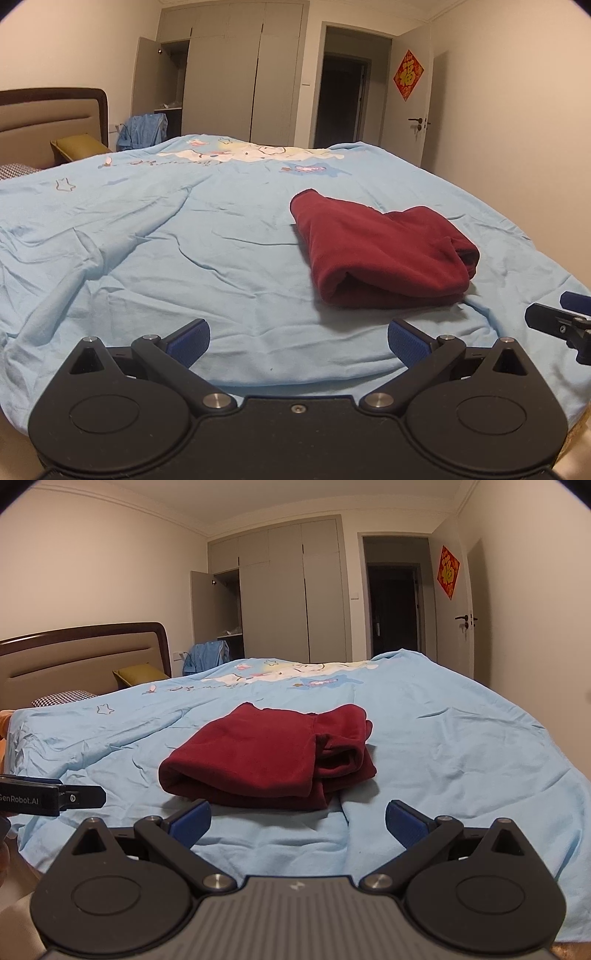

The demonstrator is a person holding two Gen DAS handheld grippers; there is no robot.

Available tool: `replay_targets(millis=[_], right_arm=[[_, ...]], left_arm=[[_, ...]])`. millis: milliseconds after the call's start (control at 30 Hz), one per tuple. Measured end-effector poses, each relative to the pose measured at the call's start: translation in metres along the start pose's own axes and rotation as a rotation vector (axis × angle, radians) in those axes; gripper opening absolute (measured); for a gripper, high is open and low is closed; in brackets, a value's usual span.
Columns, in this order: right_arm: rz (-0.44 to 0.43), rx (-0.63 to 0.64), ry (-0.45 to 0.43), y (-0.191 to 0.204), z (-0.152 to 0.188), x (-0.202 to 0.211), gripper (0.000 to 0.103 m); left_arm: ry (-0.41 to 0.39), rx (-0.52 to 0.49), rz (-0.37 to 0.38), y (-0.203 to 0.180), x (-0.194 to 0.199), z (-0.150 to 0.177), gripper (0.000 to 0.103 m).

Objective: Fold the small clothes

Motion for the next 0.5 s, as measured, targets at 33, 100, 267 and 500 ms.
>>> replay_targets(millis=[33, 100, 267, 500], right_arm=[[-0.001, -0.001, 0.004, 0.000, 0.001, -0.001, 0.103], [-0.002, -0.002, 0.011, 0.000, 0.002, -0.003, 0.103], [-0.005, -0.007, 0.031, -0.001, 0.004, -0.010, 0.103], [-0.009, -0.017, 0.060, -0.004, 0.008, -0.021, 0.103]], left_arm=[[0.004, 0.007, -0.001, 0.001, -0.001, 0.000, 0.102], [0.014, 0.009, -0.005, 0.002, -0.004, 0.000, 0.102], [0.029, 0.006, -0.014, 0.002, -0.010, 0.001, 0.102], [0.057, 0.004, -0.015, 0.002, -0.021, 0.002, 0.102]])
Point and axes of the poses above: each gripper's, at about its wrist camera, not at the fingertips, and x roughly against the way its jaws point, y to its left, z to its underside, the point moved 1 cm from there along -x, roughly the way its jaws point, and after that the axes turned 3 degrees about z, right-handed, at the moved point
